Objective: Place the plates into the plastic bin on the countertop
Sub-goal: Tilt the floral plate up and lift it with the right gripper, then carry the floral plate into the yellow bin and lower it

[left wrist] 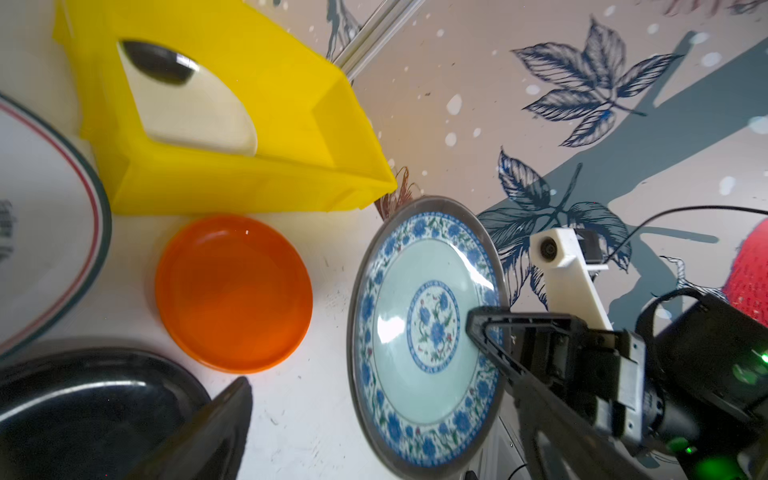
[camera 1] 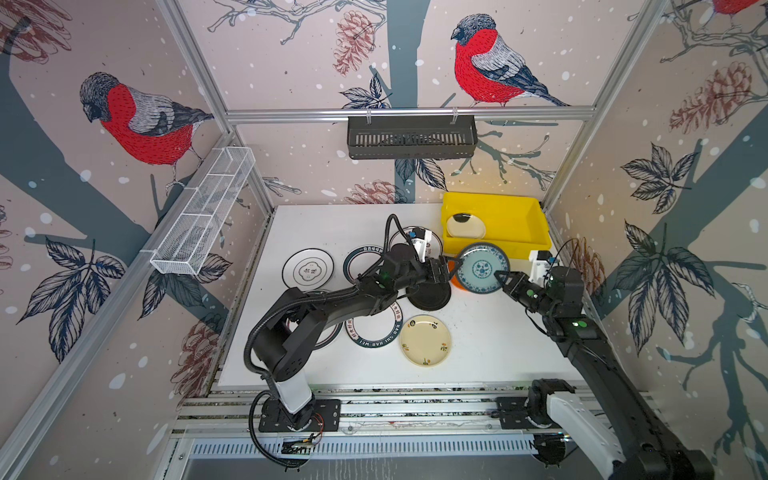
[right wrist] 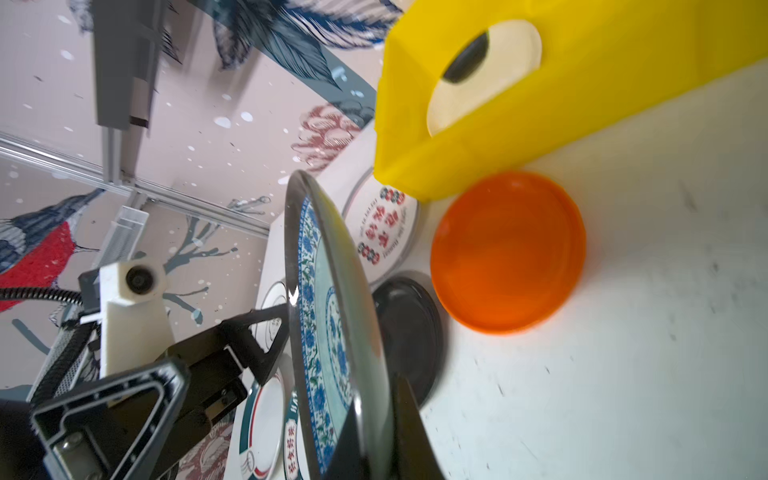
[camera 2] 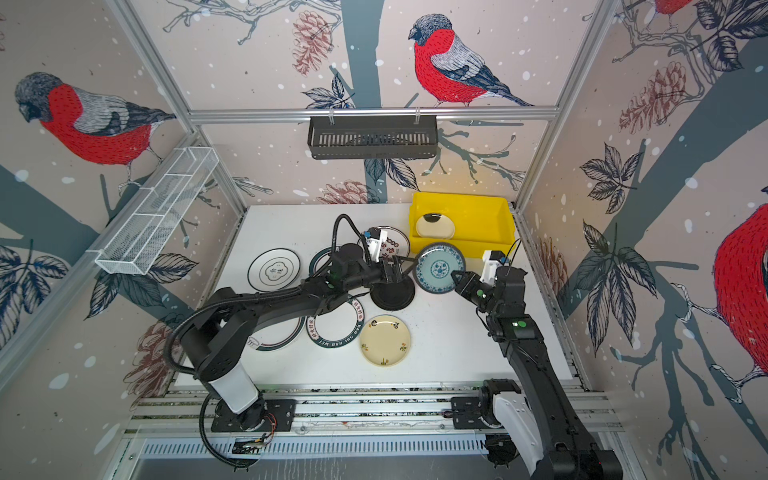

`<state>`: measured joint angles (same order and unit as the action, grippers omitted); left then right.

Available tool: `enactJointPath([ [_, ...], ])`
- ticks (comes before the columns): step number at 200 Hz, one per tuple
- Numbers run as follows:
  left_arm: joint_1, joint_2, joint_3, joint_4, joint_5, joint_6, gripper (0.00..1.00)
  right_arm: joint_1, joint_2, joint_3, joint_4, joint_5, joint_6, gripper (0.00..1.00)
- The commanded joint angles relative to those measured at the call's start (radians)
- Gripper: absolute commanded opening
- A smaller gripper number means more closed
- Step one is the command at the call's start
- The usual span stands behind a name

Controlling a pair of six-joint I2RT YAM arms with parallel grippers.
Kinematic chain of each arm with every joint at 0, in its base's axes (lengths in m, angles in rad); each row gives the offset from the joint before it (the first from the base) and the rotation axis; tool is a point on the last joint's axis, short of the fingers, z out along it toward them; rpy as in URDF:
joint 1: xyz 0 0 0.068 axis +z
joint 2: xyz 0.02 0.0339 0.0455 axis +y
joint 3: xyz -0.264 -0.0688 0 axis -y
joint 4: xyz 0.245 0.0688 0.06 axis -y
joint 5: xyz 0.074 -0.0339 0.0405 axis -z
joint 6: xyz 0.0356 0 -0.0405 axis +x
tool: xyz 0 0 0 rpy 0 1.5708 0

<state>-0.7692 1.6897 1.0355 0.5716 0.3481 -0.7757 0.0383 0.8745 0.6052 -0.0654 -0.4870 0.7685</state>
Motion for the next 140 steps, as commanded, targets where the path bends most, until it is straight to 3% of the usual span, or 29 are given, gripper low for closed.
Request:
enactJointPath([
  [1,0.019,-0.073,0.024,-0.128,-0.095,0.131,0.98,0.0,0.103,0.117,0.023,0.056,-0.046,0.01],
  [60,0.139,-0.146,0.026,-0.279,-0.119,0.219,0.98,-0.005,0.51,0.484,-0.068,0.192,-0.135,0.0],
  [140,0.276,-0.179,-0.006,-0.28,-0.12,0.244,0.98,-0.026,0.971,0.946,-0.252,0.288,-0.18,0.0],
])
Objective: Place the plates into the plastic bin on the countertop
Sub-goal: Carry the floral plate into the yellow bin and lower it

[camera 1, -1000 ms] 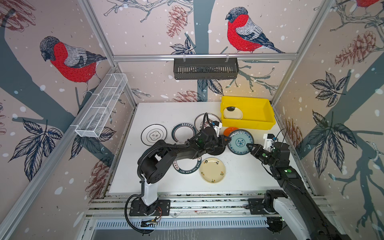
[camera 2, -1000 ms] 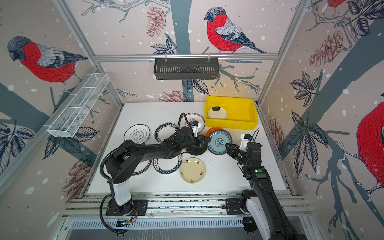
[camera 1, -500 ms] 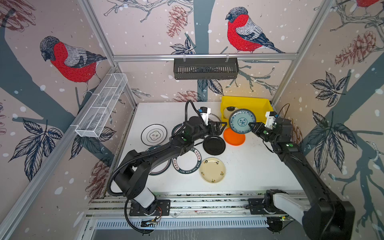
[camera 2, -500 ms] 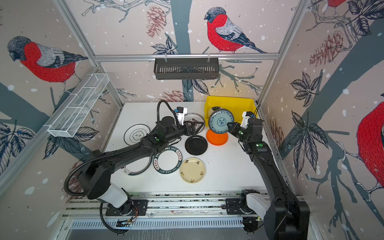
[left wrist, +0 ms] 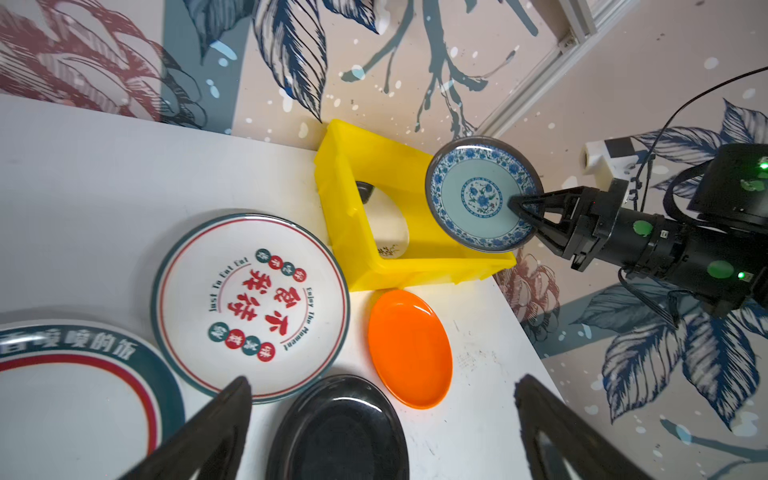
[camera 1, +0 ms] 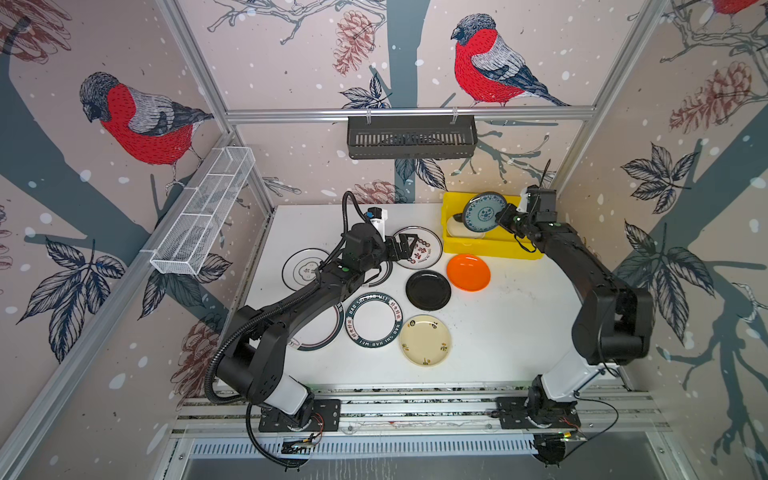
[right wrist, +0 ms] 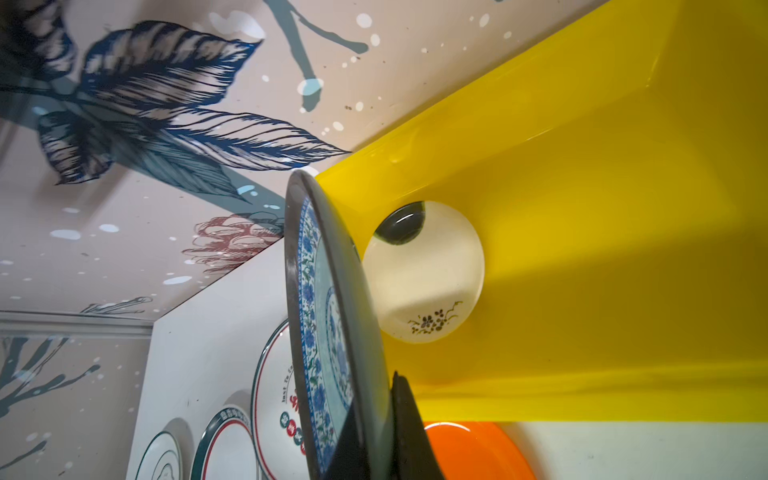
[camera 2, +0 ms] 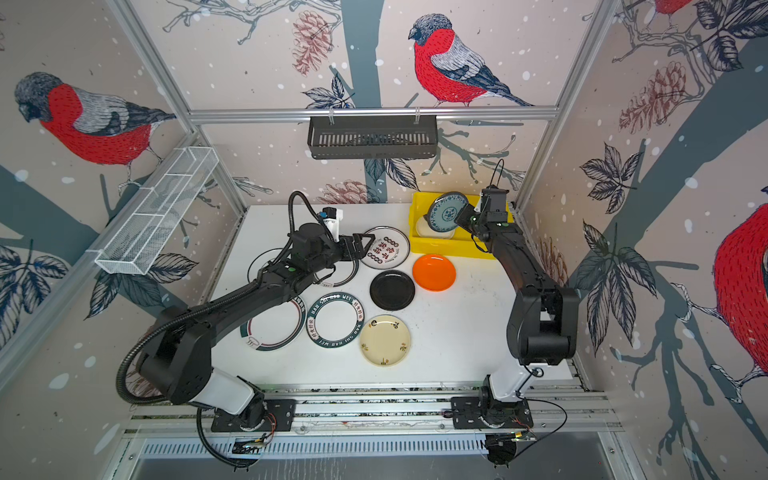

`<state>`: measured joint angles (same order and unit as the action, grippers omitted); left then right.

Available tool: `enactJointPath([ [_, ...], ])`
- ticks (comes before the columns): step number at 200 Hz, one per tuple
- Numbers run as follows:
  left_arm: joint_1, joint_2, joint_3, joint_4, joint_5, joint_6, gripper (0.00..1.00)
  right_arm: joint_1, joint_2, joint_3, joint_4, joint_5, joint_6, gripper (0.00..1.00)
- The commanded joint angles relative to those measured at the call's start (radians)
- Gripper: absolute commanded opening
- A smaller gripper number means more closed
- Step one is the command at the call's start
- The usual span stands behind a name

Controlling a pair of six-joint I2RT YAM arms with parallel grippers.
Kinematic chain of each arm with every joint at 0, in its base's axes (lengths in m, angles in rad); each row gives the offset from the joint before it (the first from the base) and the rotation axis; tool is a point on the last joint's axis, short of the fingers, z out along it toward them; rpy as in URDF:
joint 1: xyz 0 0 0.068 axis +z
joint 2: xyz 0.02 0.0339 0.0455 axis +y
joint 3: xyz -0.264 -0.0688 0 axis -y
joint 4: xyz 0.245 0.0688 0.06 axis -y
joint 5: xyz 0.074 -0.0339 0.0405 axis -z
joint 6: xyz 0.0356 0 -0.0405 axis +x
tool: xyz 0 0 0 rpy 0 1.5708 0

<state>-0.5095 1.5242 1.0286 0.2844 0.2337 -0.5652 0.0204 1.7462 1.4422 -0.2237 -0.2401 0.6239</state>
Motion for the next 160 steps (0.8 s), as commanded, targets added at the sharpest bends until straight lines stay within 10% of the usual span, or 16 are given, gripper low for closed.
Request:
enactJointPath([
  [1,0.017,-0.014,0.001,0.007,-0.006,0.035,0.98,-0.008,0.105,0.115,-0.096,0.042,-0.036,0.0],
  [160,0.039,-0.049,0.016,-0.06,-0.113,0.131,0.98,0.052,0.575,0.577,-0.334,0.081,-0.11,0.01],
])
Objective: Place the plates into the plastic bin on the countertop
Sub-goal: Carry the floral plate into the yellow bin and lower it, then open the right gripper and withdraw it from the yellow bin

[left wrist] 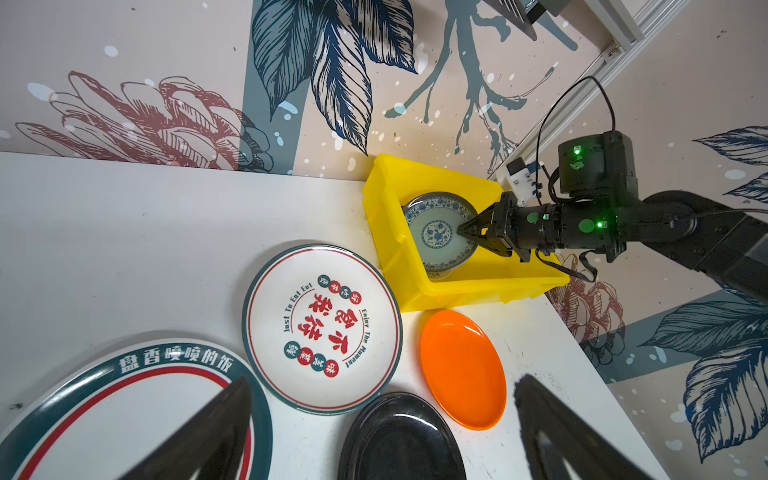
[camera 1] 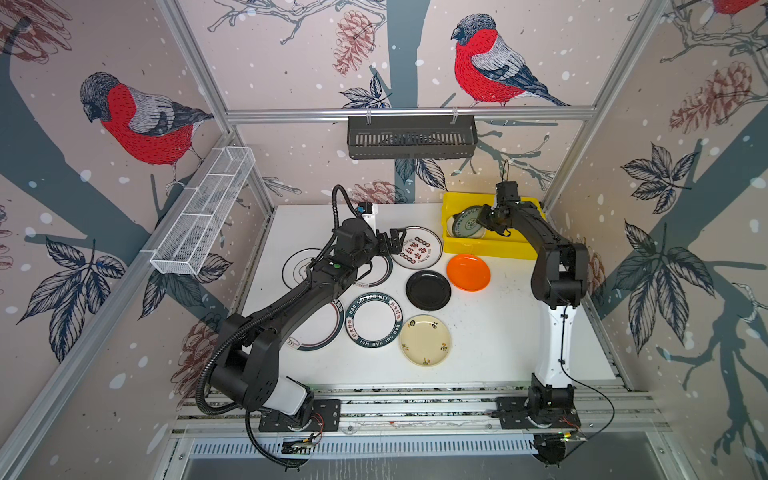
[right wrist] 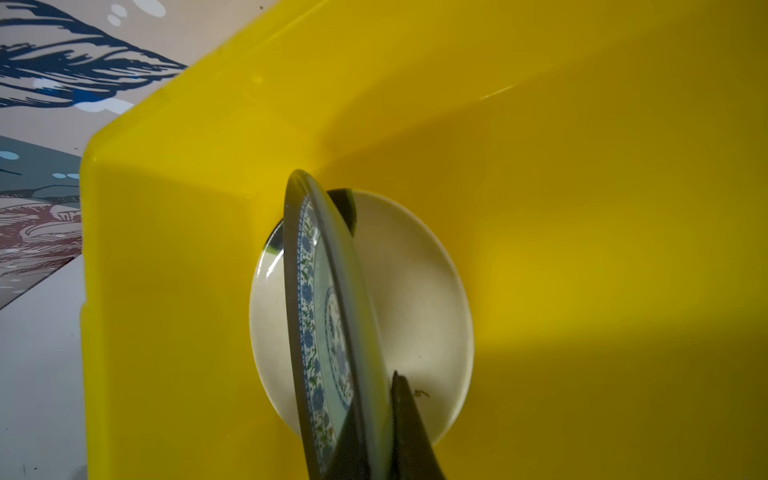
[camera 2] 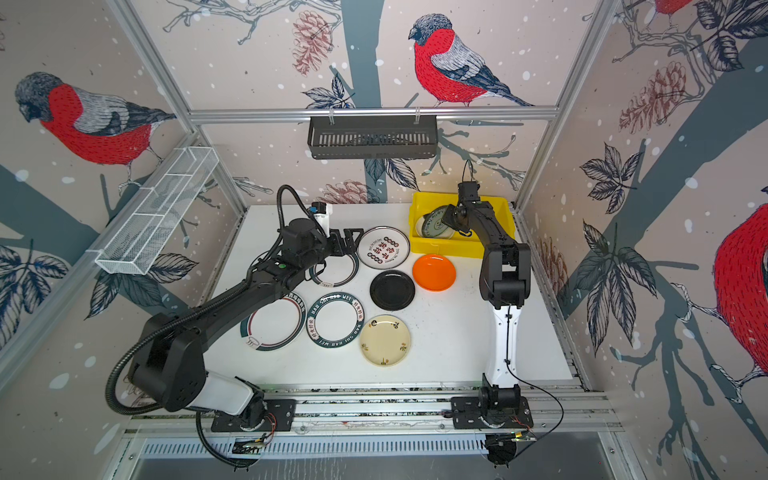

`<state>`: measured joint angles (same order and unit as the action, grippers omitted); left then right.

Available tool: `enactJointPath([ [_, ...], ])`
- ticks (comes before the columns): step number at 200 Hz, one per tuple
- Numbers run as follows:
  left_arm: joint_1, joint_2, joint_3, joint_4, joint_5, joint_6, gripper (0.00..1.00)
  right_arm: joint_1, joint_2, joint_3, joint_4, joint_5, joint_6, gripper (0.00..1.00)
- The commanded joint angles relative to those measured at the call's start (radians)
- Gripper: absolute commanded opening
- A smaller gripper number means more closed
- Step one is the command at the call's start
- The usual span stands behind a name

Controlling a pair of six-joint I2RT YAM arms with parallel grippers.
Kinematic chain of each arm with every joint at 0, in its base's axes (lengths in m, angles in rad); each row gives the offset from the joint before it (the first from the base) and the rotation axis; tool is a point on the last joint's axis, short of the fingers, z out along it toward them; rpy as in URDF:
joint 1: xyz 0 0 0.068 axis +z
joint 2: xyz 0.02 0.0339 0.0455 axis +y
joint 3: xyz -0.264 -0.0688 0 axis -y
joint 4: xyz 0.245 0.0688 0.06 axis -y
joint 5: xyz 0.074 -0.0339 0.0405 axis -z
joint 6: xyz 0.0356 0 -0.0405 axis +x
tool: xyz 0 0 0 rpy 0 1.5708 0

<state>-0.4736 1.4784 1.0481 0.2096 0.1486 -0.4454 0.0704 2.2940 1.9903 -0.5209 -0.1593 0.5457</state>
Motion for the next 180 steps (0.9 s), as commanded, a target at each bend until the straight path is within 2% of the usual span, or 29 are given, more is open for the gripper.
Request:
enactJointPath([
  [1,0.003,-0.003,-0.003,0.014,-0.027,0.012,0.98,0.003,0.03,0.029,-0.037,0.0,-0.032,0.01],
  [28,0.007,0.017,0.017,0.01,-0.052,0.014,0.98,-0.007,0.073,0.086,-0.076,0.02,-0.033,0.03],
  [42,0.011,0.025,0.038,-0.007,-0.063,0.016,0.98,-0.011,0.094,0.106,-0.096,0.011,-0.033,0.08],
  [86,0.016,0.039,0.044,0.03,-0.083,0.008,0.98,-0.006,0.101,0.087,-0.123,0.04,-0.065,0.11],
  [110,0.016,0.058,0.061,0.022,-0.076,0.011,0.98,-0.006,0.09,0.059,-0.119,0.041,-0.075,0.22],
  [132,0.018,0.064,0.064,0.022,-0.075,0.006,0.98,-0.007,0.078,0.037,-0.115,0.022,-0.066,0.4],
  [160,0.018,0.062,0.059,0.024,-0.065,0.0,0.98,-0.003,0.044,-0.005,-0.085,0.011,-0.061,0.55],
  [180,0.017,0.05,0.051,0.022,-0.064,-0.003,0.98,0.003,0.019,-0.009,-0.083,0.004,-0.071,0.72],
])
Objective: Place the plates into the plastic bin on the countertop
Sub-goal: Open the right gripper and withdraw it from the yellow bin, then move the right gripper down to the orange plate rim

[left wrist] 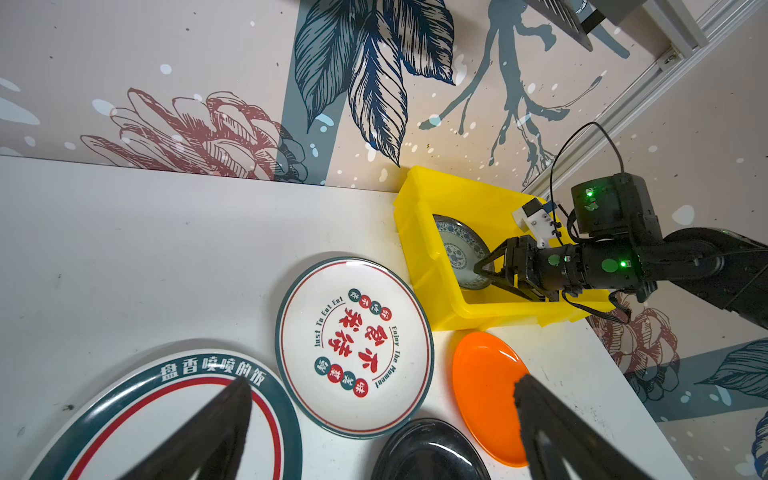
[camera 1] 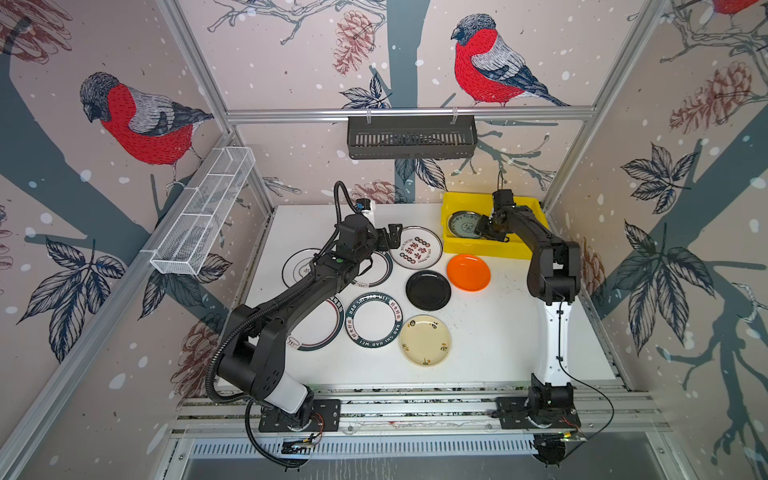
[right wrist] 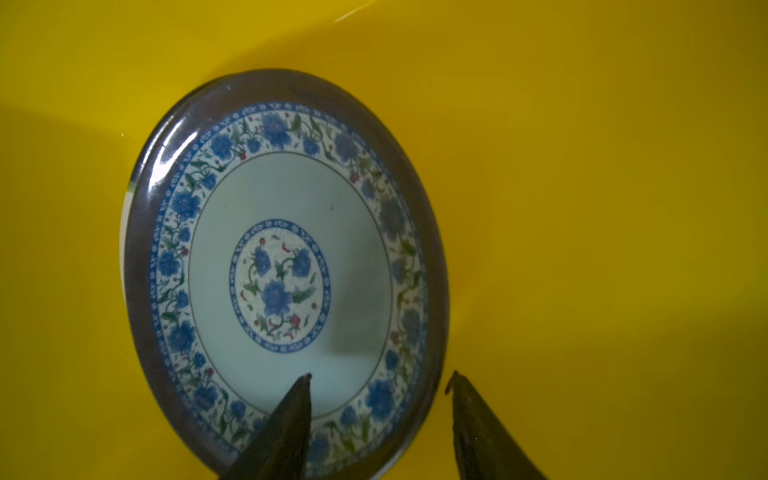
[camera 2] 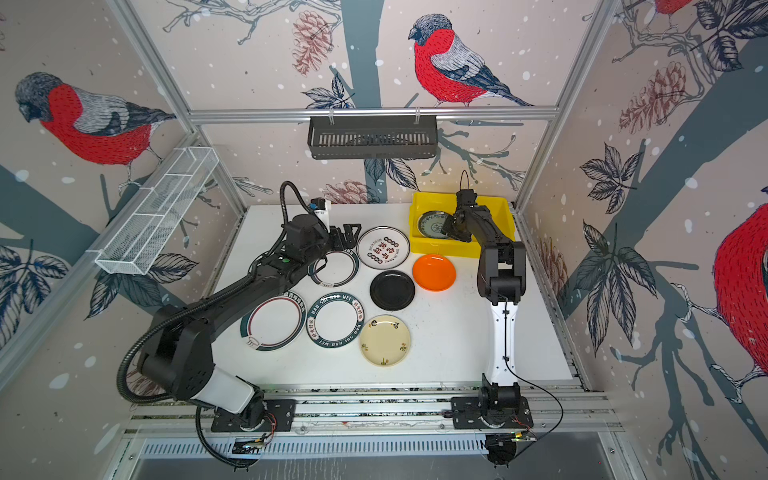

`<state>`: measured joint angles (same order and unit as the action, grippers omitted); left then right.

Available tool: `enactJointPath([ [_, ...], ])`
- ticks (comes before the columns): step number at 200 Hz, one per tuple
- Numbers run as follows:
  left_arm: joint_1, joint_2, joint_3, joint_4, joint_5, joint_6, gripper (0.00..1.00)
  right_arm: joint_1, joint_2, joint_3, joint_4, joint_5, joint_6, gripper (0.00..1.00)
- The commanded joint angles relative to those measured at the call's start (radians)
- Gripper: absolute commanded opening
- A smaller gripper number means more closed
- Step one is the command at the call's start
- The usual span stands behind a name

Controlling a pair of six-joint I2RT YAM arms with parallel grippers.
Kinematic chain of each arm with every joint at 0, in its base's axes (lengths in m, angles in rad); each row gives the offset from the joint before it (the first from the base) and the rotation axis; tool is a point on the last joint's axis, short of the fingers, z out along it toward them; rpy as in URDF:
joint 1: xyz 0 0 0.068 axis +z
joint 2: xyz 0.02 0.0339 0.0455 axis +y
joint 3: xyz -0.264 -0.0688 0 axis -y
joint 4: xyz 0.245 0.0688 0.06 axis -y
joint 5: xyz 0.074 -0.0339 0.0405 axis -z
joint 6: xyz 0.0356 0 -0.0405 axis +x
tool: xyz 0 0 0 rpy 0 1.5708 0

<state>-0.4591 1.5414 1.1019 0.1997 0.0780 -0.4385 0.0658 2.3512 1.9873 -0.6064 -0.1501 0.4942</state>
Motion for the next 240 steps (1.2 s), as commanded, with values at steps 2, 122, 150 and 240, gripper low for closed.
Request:
enactJointPath([
  [2,0.003,-0.014,-0.004,0.032,0.008,-0.011,0.98,0.008,-0.042,-0.006,0.003,-0.005,-0.022,0.73],
  [122,0.005,-0.234,-0.198,0.045,-0.086,-0.036,0.98,0.04,-0.664,-0.515,0.212,-0.046,0.04,0.91],
  [150,0.005,-0.267,-0.223,0.017,-0.07,-0.051,0.98,0.046,-0.865,-0.715,0.245,-0.08,0.067,0.92],
  [240,0.004,-0.264,-0.373,0.192,0.258,-0.177,0.98,0.045,-1.256,-1.221,0.432,-0.284,0.174,0.85],
])
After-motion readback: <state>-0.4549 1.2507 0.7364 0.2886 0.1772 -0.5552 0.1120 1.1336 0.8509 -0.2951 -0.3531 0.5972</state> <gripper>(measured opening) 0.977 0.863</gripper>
